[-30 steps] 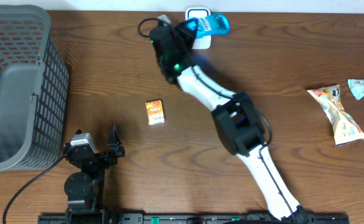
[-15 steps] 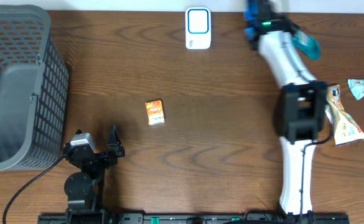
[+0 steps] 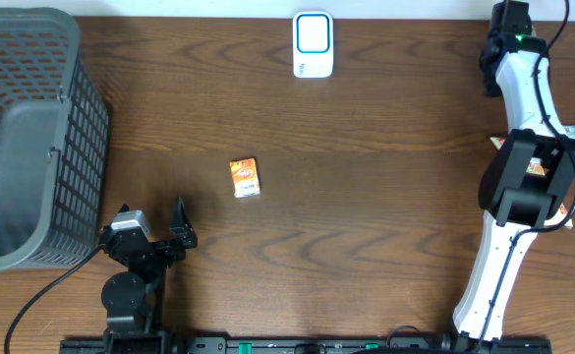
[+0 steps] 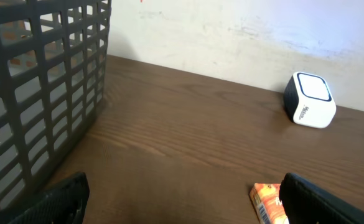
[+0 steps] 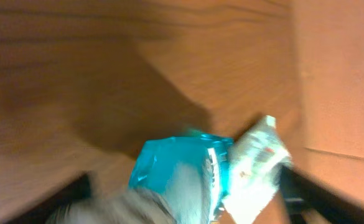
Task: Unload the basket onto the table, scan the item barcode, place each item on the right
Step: 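Carry the mouthwash bottle right and set it at the right edge, then move the right gripper to the orange tissue pack and grasp it, then lift the orange tissue pack and hold it in front of the scanner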
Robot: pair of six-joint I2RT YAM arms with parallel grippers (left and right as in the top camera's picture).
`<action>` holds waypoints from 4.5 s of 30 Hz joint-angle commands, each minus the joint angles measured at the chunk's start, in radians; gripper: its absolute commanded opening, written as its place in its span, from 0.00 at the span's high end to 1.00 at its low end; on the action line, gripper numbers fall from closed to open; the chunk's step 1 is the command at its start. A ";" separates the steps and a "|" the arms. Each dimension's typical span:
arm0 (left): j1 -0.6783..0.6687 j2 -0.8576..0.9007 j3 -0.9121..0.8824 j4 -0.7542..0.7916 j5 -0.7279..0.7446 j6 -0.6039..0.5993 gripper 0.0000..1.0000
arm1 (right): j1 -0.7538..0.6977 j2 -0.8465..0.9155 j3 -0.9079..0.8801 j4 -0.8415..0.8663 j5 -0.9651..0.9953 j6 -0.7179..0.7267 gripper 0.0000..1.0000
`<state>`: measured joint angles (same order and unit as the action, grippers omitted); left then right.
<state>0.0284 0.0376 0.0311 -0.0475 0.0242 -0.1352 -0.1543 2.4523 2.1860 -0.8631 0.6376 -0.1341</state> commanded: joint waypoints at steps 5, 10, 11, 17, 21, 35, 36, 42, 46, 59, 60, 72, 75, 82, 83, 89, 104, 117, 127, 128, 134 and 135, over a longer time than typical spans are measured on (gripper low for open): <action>0.002 -0.001 -0.027 -0.021 -0.006 -0.009 0.02 | 0.143 -0.256 0.017 -0.032 -0.353 0.134 0.01; 0.002 -0.001 -0.027 -0.021 -0.006 -0.009 0.02 | 0.274 -0.346 0.017 -0.155 -0.735 0.252 0.01; 0.002 -0.001 -0.027 -0.021 -0.006 -0.009 0.02 | 0.307 -0.347 0.017 -0.166 -0.820 0.277 0.01; 0.002 -0.001 -0.027 -0.021 -0.006 -0.009 0.02 | 0.518 -0.294 -0.021 -0.179 -1.089 0.358 0.01; 0.002 -0.001 -0.027 -0.021 -0.006 -0.009 0.02 | 0.664 -0.228 -0.069 -0.193 -1.041 0.369 0.01; 0.002 -0.001 -0.027 -0.021 -0.006 -0.009 0.02 | 0.917 -0.134 -0.077 -0.253 -0.799 0.472 0.01; 0.002 -0.001 -0.027 -0.021 -0.006 -0.009 0.02 | 0.918 -0.134 -0.077 -0.262 -0.801 0.478 0.08; 0.002 -0.001 -0.027 -0.021 -0.006 -0.009 0.02 | 0.917 -0.133 -0.077 -0.327 -0.801 0.481 0.48; 0.002 -0.001 -0.027 -0.021 -0.006 -0.009 0.02 | 0.927 -0.133 -0.077 -0.324 -0.800 0.500 0.90; 0.002 -0.001 -0.027 -0.021 -0.006 -0.009 0.02 | 0.929 -0.076 -0.120 -0.203 -0.829 0.610 0.99; 0.002 -0.001 -0.027 -0.021 -0.006 -0.009 0.02 | 0.929 -0.060 -0.123 -0.204 -0.852 0.609 0.99; 0.002 -0.001 -0.027 -0.021 -0.006 -0.009 0.02 | 0.946 0.000 -0.124 -0.220 -0.900 0.603 0.99; 0.002 -0.001 -0.027 -0.021 -0.006 -0.009 0.02 | 0.932 -0.003 -0.123 -0.240 -0.899 0.562 0.99; 0.002 -0.001 -0.027 -0.021 -0.006 -0.009 0.02 | 0.858 -0.082 -0.072 -0.332 -0.899 0.529 0.99; 0.002 -0.001 -0.027 -0.021 -0.006 -0.009 0.02 | 0.843 -0.110 -0.071 -0.338 -0.898 0.529 0.99; 0.002 -0.001 -0.027 -0.021 -0.006 -0.009 0.02 | 0.794 -0.216 -0.071 -0.369 -0.902 0.599 0.71; 0.002 -0.001 -0.027 -0.021 -0.006 -0.009 0.02 | 0.888 -0.219 -0.176 -0.380 -0.772 1.344 0.01; 0.002 -0.001 -0.027 -0.021 -0.006 -0.009 0.02 | 0.887 -0.219 -0.356 -0.243 -0.734 1.464 0.29; 0.002 -0.001 -0.027 -0.021 -0.006 -0.009 0.02 | 0.886 -0.219 -0.483 -0.008 -0.766 1.465 0.37; 0.002 -0.001 -0.027 -0.021 -0.006 -0.009 0.02 | 0.887 -0.219 -0.497 0.015 -0.782 1.465 0.39; 0.002 -0.001 -0.027 -0.021 -0.006 -0.009 0.02 | 0.888 -0.219 -0.596 0.076 -0.776 1.538 0.63; 0.002 -0.001 -0.027 -0.021 -0.006 -0.009 0.02 | 0.888 -0.219 -0.618 0.087 -0.765 1.551 0.71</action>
<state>0.0284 0.0376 0.0311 -0.0475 0.0242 -0.1356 0.7334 2.2093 1.6417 -0.7616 -0.1585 1.3560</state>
